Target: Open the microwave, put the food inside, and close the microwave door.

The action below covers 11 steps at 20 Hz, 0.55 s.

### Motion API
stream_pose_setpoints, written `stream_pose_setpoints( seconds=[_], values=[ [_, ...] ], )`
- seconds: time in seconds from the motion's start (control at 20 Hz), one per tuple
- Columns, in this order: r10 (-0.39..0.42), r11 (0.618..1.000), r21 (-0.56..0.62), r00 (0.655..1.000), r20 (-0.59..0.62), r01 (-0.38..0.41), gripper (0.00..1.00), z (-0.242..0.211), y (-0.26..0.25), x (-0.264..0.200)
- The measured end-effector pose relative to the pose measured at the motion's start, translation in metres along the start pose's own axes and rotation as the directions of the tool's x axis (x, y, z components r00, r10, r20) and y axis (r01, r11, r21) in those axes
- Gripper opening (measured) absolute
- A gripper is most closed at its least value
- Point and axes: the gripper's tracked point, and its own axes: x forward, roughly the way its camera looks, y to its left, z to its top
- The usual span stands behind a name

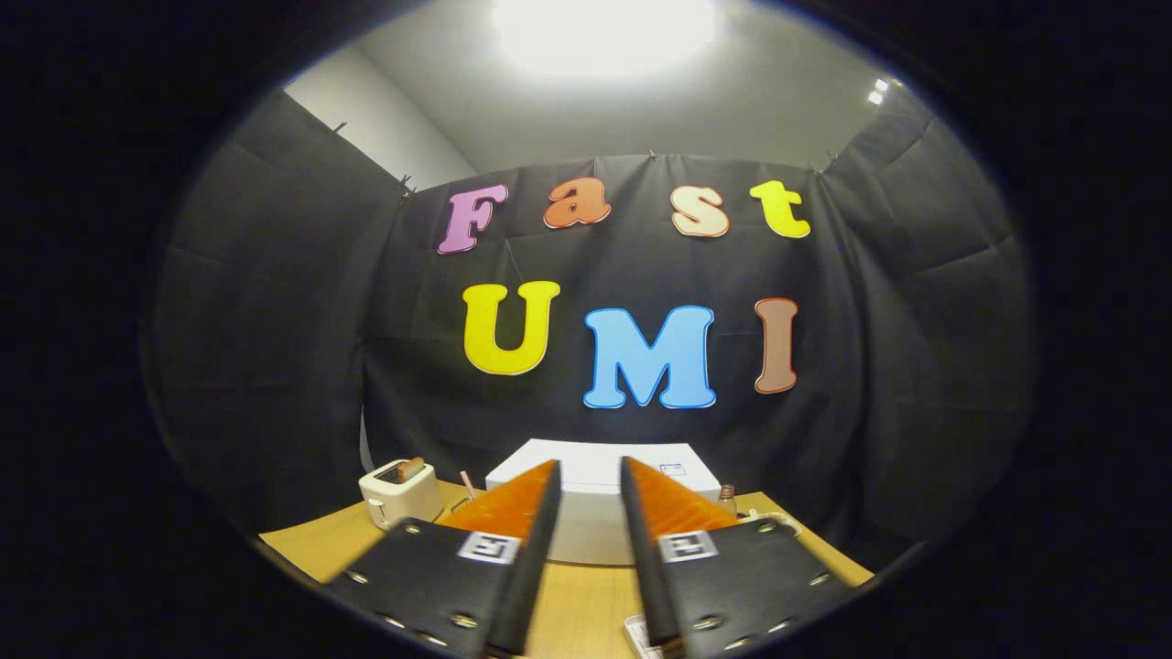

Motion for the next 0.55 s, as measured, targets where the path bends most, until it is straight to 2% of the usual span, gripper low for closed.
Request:
stream_pose_setpoints(
  seconds=[0.05, 0.1, 0.15, 0.4, 0.55],
  values=[
    [-0.042, 0.999, -0.016, 0.999, -0.002, 0.042, 0.93, -0.004, -0.008, 0.001],
    [-0.092, 0.995, -0.036, 0.996, 0.002, 0.092, 0.99, -0.004, -0.019, -0.001],
    [-0.122, 0.991, -0.053, 0.993, 0.009, 0.122, 0.96, -0.003, -0.024, -0.002],
    [-0.098, 0.995, -0.029, 0.995, -0.031, 0.097, 0.96, -0.013, -0.014, 0.0],
    [-0.123, 0.992, -0.038, 0.992, -0.022, 0.122, 0.96, -0.012, -0.021, 0.001]
  ],
)
